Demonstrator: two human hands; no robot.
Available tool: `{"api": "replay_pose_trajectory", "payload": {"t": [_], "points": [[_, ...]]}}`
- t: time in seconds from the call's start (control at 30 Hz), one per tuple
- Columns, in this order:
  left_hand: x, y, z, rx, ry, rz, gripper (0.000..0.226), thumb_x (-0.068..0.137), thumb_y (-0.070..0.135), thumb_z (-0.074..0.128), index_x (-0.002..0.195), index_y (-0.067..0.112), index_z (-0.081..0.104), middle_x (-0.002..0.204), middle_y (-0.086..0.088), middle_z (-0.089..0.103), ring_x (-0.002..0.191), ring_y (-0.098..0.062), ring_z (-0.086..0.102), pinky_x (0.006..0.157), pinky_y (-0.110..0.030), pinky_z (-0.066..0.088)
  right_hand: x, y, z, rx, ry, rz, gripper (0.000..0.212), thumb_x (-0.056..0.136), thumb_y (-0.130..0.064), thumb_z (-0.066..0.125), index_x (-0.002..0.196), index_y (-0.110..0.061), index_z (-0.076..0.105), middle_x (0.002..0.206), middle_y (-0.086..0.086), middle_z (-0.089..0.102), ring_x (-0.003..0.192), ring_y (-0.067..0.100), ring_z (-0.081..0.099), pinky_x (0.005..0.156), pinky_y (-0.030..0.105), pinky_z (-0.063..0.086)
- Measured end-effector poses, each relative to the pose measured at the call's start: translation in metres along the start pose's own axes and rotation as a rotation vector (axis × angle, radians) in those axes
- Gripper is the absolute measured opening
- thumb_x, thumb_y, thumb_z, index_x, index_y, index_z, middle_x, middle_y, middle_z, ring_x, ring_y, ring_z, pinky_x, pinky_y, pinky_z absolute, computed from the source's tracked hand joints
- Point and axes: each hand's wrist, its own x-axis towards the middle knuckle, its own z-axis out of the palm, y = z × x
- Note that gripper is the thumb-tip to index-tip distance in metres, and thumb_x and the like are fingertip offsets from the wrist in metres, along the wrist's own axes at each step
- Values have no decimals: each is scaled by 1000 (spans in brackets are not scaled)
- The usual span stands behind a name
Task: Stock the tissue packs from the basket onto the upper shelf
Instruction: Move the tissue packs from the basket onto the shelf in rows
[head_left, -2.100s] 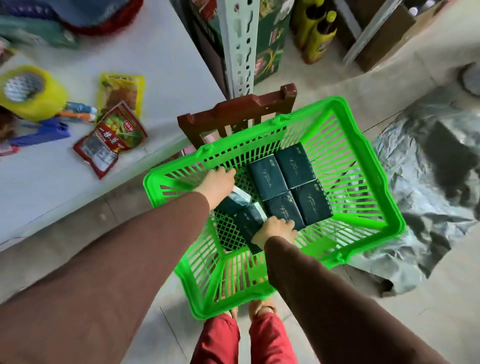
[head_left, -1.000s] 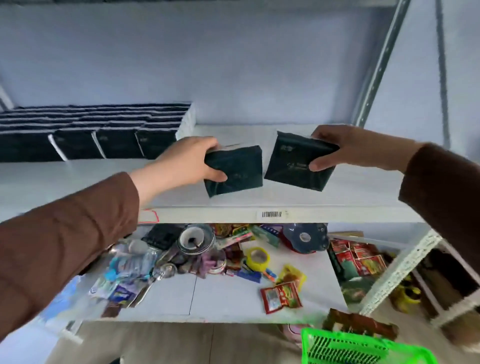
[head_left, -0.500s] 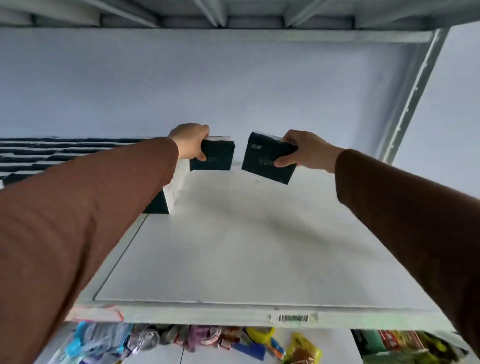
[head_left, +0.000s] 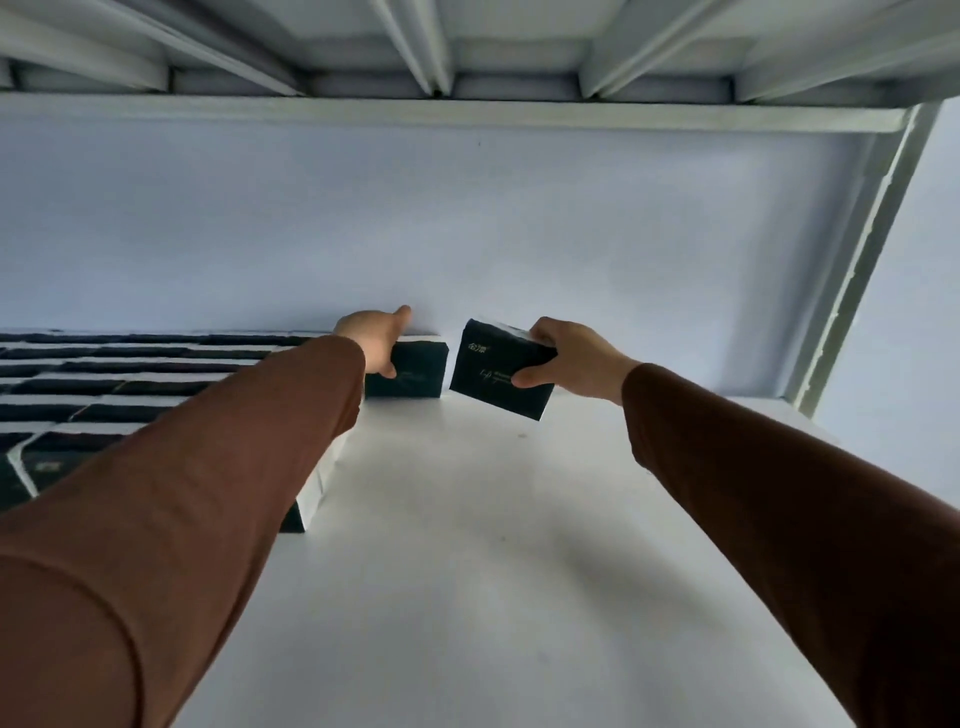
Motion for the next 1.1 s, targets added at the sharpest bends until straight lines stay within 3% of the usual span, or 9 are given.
{"api": "replay_pose_trajectory", "payload": {"t": [0.17, 0.3, 0.4, 0.57, 0.67, 0.83, 0.93, 1.1], "points": [[10, -5, 16, 277, 41, -2, 55, 77, 38, 78, 120, 19, 49, 109, -8, 56, 104, -27, 54, 76, -37, 49, 19, 0, 10, -38, 23, -1, 42, 69, -36, 82, 99, -22, 57, 95, -1, 61, 86, 18, 57, 63, 31, 48], [9, 1, 26, 424, 146, -21, 59, 80, 23, 69, 133, 19, 45, 127, -7, 45, 120, -27, 44, 89, -36, 42, 36, 1, 15, -112, 70, -4, 43, 72, -35, 80, 105, -19, 56, 97, 0, 61, 91, 21, 55, 74, 34, 45], [-2, 7, 16, 390, 166, -5, 67, 74, 31, 77, 131, 15, 45, 125, -6, 48, 116, -26, 47, 87, -36, 43, 49, 4, 18, -206, 91, 23, 44, 72, -34, 78, 107, -19, 56, 98, 1, 60, 97, 23, 51, 74, 34, 43], [-43, 22, -7, 299, 122, 106, 53, 81, 37, 70, 125, 15, 51, 124, -6, 55, 118, -26, 49, 88, -36, 43, 70, 13, 30, -236, 87, 82, 47, 72, -30, 78, 107, -20, 48, 98, 6, 60, 95, 26, 52, 68, 33, 40], [-72, 37, -13, 263, 96, 159, 45, 85, 34, 67, 122, 14, 51, 125, -7, 56, 120, -28, 49, 87, -36, 43, 80, 15, 40, -242, 79, 85, 49, 72, -27, 79, 105, -22, 43, 98, 8, 59, 92, 27, 54, 68, 34, 43], [-99, 56, -12, 247, 74, 194, 37, 87, 26, 64, 119, 12, 52, 121, -8, 57, 117, -29, 50, 80, -37, 41, 92, 16, 58, -405, 151, 49, 55, 76, -28, 79, 122, -16, 50, 122, 11, 44, 114, 31, 43, 86, 42, 50], [-103, 62, -9, 239, 56, 190, 36, 89, 18, 59, 122, 11, 51, 121, -9, 56, 117, -30, 49, 87, -40, 44, 94, 20, 72, -404, 252, 69, 55, 76, -27, 80, 122, -17, 51, 127, 11, 37, 116, 32, 40, 83, 42, 53], [-107, 71, 0, 232, 58, 173, 35, 88, 9, 56, 122, 10, 52, 120, -10, 57, 115, -30, 50, 84, -37, 43, 96, 16, 94, -339, 378, 113, 59, 77, -13, 78, 123, -8, 42, 127, 15, 40, 112, 36, 46, 80, 42, 49]]}}
